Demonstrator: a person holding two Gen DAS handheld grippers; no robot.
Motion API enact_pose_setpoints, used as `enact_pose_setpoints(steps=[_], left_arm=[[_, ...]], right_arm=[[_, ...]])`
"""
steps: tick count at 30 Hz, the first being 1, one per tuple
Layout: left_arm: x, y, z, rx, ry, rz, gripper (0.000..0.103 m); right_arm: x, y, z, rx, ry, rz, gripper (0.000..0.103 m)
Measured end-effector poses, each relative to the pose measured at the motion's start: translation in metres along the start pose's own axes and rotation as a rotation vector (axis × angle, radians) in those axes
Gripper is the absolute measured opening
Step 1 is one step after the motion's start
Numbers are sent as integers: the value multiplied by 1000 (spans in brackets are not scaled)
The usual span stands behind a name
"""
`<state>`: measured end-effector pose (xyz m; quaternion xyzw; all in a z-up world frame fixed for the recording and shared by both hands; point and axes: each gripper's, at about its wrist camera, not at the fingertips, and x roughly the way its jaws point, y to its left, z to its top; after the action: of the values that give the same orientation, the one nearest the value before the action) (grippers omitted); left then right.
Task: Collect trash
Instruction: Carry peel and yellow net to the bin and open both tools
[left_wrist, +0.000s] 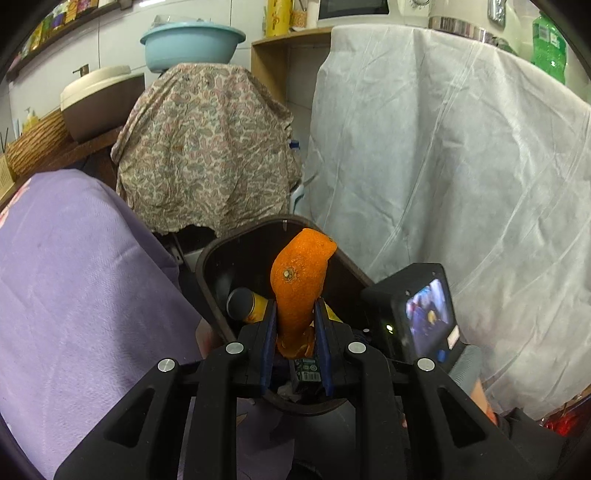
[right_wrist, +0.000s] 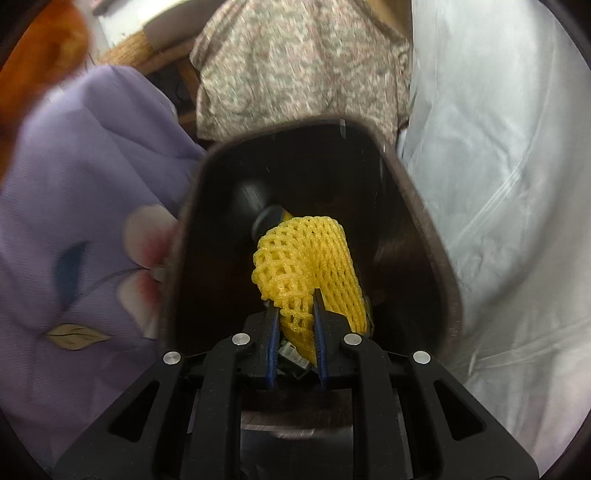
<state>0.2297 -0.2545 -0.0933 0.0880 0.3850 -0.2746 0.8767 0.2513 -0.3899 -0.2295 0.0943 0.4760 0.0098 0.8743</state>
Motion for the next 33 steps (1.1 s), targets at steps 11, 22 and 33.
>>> enact_pose_setpoints(steps=[11, 22, 33], left_arm=[[22, -8, 1, -4, 74, -18, 20], [62, -12, 14, 3, 159, -4, 20], [99, -5, 7, -28, 275, -52, 24]], right_arm=[[1, -2, -7, 44, -33, -9, 54], [-54, 9, -22, 20, -135, 6, 56], [-91, 11, -46, 18, -197, -45, 64]])
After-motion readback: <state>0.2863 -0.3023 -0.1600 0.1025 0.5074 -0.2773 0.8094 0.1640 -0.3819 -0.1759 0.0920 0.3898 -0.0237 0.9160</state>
